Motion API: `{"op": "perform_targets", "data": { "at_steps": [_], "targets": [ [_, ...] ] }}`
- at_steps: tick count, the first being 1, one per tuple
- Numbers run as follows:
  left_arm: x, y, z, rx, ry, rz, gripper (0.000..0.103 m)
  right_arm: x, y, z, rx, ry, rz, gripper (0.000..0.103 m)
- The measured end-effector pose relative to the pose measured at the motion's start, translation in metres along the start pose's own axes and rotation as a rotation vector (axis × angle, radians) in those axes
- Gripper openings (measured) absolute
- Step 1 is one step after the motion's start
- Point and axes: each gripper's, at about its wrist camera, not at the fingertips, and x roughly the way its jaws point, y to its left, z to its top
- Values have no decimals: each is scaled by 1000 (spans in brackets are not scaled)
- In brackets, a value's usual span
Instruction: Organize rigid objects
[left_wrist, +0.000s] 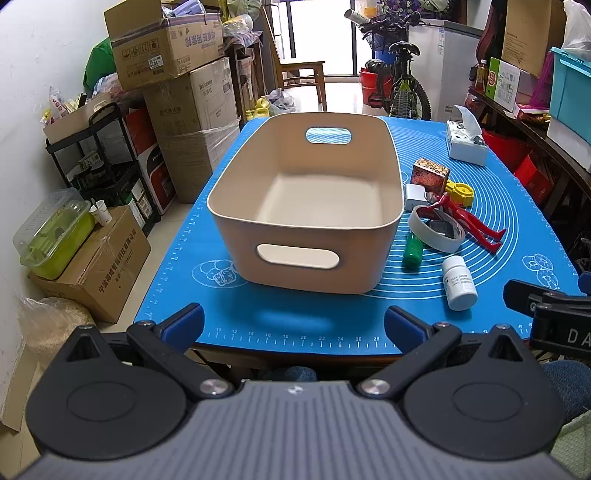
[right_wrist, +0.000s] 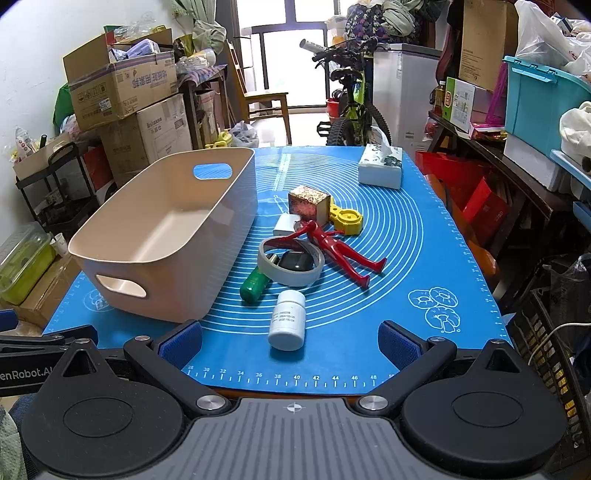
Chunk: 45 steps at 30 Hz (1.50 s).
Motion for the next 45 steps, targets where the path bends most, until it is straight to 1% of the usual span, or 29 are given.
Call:
{"op": "perform_targets", "data": {
  "at_steps": [40,45],
  "targets": [
    [0,0,-1,-3,2,-3,102,1,-1,2,-1,3,0,101],
    [0,-1,-1,-3,1,-3,102,3,4,1,0,5,0,101]
  ]
}}
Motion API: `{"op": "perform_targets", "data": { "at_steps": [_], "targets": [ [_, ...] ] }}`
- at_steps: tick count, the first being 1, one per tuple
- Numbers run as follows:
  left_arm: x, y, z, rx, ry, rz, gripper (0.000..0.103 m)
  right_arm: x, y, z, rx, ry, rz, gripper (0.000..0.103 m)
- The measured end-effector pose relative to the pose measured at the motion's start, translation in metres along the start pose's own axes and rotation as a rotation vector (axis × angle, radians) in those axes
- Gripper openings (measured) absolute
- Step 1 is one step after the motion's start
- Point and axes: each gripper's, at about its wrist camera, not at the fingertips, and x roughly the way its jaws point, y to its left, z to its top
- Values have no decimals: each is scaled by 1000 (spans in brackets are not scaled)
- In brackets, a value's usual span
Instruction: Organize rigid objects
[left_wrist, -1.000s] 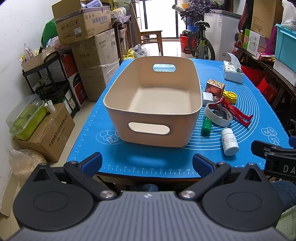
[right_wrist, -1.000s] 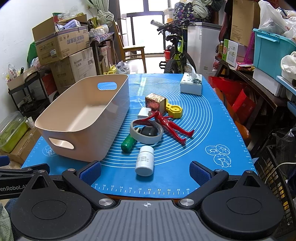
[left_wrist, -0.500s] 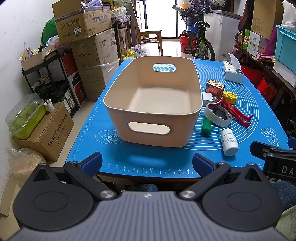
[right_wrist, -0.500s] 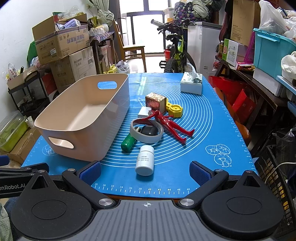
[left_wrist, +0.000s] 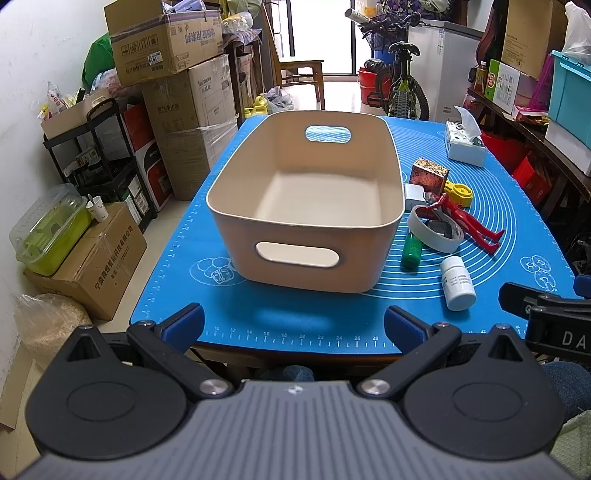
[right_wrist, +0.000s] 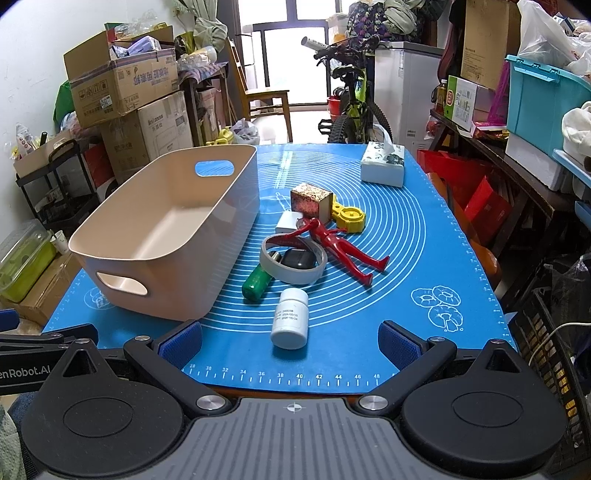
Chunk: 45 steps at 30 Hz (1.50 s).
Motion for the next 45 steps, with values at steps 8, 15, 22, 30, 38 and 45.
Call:
{"op": "perform_targets", "data": {
  "at_steps": [8,15,22,30,38,45],
  "targets": [
    [2,-4,1,-1,2,-1,102,1,-1,1,-4,3,-3,101],
    [2,-6,2,4,8,7,102,4,-1,5,2,18,-1,101],
    [5,-8,12,44,5,33,102,12,-4,15,9,42,-17,101],
    [20,16,60,-44,4,69,102,38,0,39,-12,41,-18,101],
    [53,51,101,-137,51,89,102,74,1,52,3,55,-33,101],
    [97,72,121,-219,164,113,82,121,5,45,12,185,-46,100]
  ]
}}
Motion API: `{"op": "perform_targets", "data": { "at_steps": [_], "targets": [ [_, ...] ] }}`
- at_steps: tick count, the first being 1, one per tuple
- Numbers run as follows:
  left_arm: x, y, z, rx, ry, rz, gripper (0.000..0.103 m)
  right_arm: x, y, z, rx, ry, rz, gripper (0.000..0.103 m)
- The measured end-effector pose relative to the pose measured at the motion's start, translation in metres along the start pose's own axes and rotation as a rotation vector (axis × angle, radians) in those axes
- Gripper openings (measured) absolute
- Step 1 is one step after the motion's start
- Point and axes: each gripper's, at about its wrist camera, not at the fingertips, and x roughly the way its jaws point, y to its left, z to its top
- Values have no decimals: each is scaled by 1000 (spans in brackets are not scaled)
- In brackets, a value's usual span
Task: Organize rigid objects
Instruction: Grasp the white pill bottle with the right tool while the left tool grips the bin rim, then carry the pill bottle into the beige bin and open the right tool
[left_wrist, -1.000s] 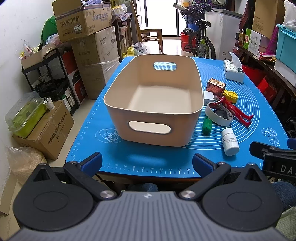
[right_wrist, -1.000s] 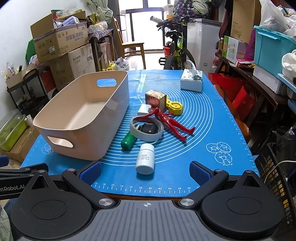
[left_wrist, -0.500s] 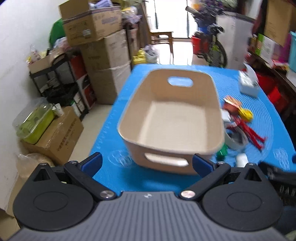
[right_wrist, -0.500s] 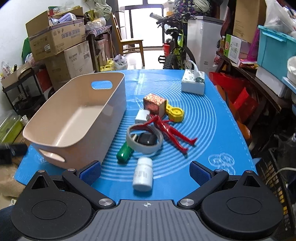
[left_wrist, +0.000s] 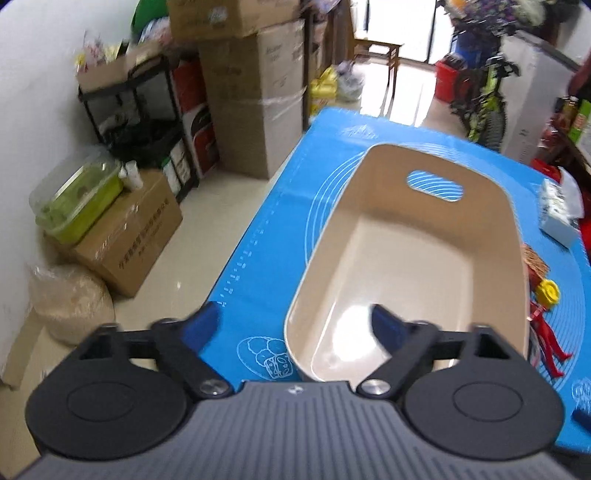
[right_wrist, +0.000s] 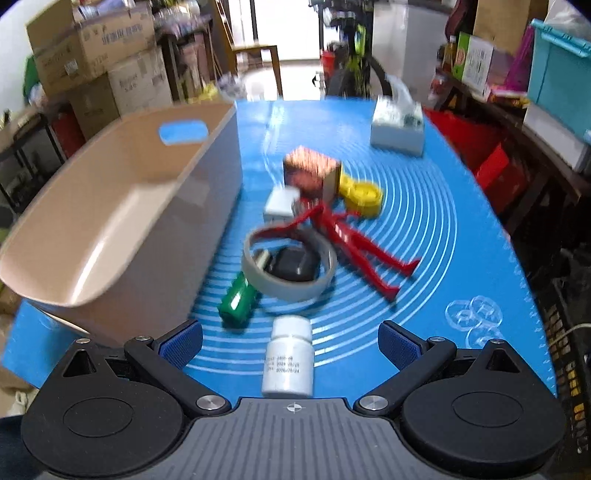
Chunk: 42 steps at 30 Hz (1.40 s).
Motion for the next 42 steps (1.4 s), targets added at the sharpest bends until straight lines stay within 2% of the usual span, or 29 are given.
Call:
{"op": "perform_targets", "data": {
  "at_steps": [3,5,8,11,15,17,18,21,24,25,26,28,34,42],
  "targets": [
    [17,-1,6,-32,42,20,81,16,0,-3,14,55,-6,96],
    [27,-5,9,-46,67,27,76,24,0,-4,15,81,-17,93],
    [40,-11,9,-13,85,41,68,34,2,-7,2,108,-32,90],
    [51,-8,8,-14,109,24,62,40,2,-8,-4,119,-45,85],
    [59,-8,3,25,148,14,48,47,0,-8,4,126,-60,75],
    [65,-6,1,32,175,15,38,50,-1,-7,9,130,-53,71],
    [69,-4,1,28,186,17,27,52,-1,-7,6,135,-54,70],
    [73,-6,-1,54,184,38,21,54,-3,-6,15,139,-48,64],
    [74,-10,-2,83,176,58,20,57,-4,-6,12,141,-27,57],
    [73,-11,-2,81,174,58,20,57,-3,-6,4,136,-30,47],
    [73,-10,-2,78,170,58,20,57,-3,-5,-4,129,-25,49],
    [74,-10,-2,81,166,53,19,56,-5,-5,11,115,-19,44],
    [71,-10,-2,74,154,30,17,40,-13,1,60,48,6,44],
    [76,-2,-4,29,155,14,17,12,-16,37,87,-128,21,44]
  ]
}}
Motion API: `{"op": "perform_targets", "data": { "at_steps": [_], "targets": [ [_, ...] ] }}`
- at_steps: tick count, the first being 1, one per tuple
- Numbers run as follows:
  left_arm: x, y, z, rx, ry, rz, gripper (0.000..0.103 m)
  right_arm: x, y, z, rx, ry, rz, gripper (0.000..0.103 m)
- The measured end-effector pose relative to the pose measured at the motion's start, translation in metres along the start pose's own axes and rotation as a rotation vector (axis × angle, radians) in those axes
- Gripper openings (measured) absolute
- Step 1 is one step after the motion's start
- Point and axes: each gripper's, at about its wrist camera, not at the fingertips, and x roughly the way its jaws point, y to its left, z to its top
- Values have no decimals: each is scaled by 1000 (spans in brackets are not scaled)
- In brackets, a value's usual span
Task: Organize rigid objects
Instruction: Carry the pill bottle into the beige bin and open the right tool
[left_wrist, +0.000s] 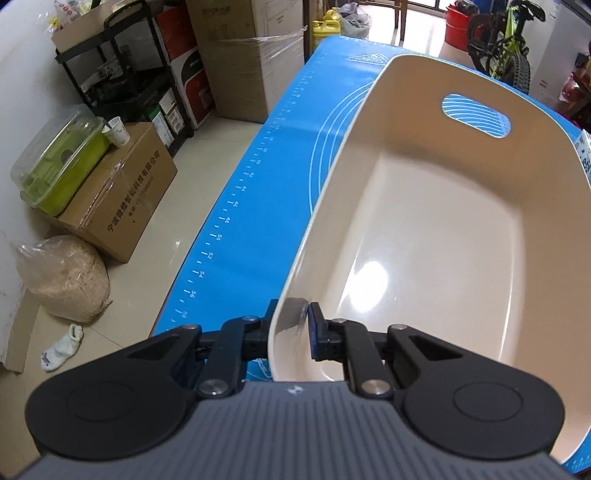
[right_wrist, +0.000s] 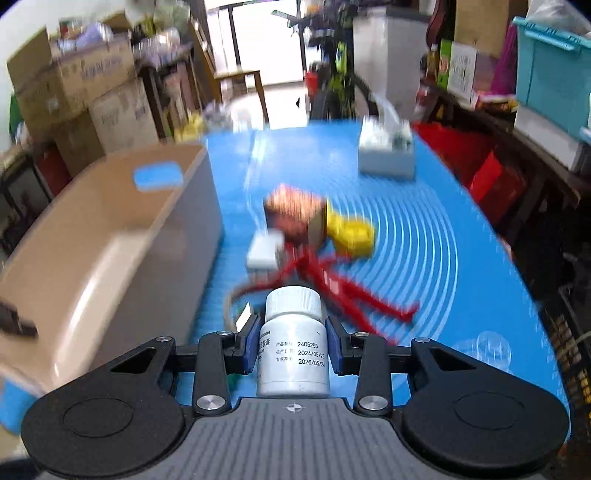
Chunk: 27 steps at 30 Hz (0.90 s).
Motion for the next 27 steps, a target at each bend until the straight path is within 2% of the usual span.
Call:
{"op": "perform_targets", "data": {
  "at_steps": [6,13,18,22,27],
  "targets": [
    [1,1,0,-15,-2,-7,17,-8,7,45,42,-156,44,44],
    [1,0,0,-6,0,-24,16,-6,47,77,-7,-245,152,44],
    [3,3,-1,-3,-1,-27,16,16,93,81,-129,-186,227,44],
    [2,3,-1,1,-4,-30,16,31,128,66,-261,-94,234,44],
    [2,3,-1,4,-7,-25,16,41,155,47,-364,-3,220,44]
  ]
}}
